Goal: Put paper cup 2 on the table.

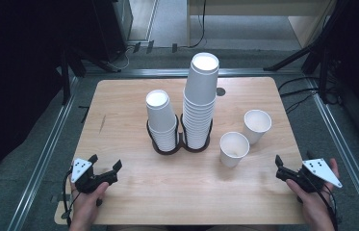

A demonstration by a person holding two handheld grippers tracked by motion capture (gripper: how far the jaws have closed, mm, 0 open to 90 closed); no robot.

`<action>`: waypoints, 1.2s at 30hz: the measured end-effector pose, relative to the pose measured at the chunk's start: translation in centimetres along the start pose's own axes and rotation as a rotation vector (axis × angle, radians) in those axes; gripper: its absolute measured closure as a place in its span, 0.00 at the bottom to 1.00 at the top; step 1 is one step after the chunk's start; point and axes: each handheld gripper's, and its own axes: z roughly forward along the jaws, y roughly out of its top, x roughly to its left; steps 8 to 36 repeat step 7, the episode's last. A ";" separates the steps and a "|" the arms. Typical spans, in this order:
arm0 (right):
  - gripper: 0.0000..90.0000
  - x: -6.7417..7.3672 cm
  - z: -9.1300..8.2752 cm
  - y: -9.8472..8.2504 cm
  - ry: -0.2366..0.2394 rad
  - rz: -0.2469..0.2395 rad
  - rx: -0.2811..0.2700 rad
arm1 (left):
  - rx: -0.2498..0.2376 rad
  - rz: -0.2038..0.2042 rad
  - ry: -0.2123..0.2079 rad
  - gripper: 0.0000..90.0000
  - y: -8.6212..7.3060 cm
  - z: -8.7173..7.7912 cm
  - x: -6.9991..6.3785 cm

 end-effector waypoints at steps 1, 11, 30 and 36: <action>0.00 -0.2 0.0 0.0 -0.004 0.006 -0.001 | -0.008 -0.008 0.002 0.01 0.0 -0.1 0.2; 0.00 -0.7 0.0 0.0 -0.015 0.024 0.001 | -0.014 -0.023 0.000 0.01 0.0 0.0 0.6; 0.00 -0.7 0.0 0.0 -0.015 0.024 0.001 | -0.014 -0.023 0.000 0.01 0.0 0.0 0.6; 0.00 -0.7 0.0 0.0 -0.015 0.024 0.001 | -0.014 -0.023 0.000 0.01 0.0 0.0 0.6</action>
